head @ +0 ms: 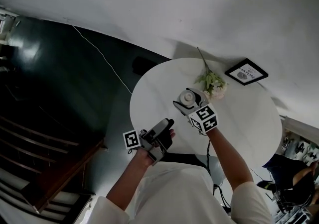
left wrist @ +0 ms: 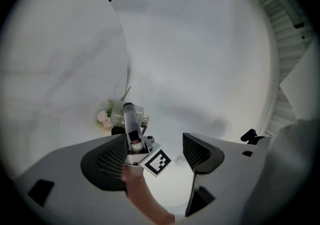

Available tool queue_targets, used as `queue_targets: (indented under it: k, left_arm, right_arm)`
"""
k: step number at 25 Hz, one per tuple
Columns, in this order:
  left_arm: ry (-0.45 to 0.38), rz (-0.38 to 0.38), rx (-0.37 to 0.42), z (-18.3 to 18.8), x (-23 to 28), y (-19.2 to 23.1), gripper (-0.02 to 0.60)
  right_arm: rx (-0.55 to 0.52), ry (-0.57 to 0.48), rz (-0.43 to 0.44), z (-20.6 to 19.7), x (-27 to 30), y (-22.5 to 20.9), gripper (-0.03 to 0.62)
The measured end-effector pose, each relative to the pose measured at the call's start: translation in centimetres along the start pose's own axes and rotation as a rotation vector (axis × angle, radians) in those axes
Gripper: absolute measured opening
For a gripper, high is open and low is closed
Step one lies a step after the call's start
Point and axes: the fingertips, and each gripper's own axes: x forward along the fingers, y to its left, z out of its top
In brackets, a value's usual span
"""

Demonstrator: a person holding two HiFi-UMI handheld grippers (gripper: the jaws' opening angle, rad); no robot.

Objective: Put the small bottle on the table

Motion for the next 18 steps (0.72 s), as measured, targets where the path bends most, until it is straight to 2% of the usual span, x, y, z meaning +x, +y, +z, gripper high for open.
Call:
queue_targets:
  k: [8, 18]
  left_arm:
    - [-0.007, 0.010, -0.018, 2.1, 0.1, 1.7, 0.330]
    - [-0.013, 0.013, -0.018, 3.9, 0.7, 2.9, 0.330]
  right_arm:
    - [-0.011, 0.040, -0.072, -2.3, 3.7, -3.0, 0.350]
    - [-0.008, 0.065, -0.137, -4.3, 5.8, -5.0, 0.350]
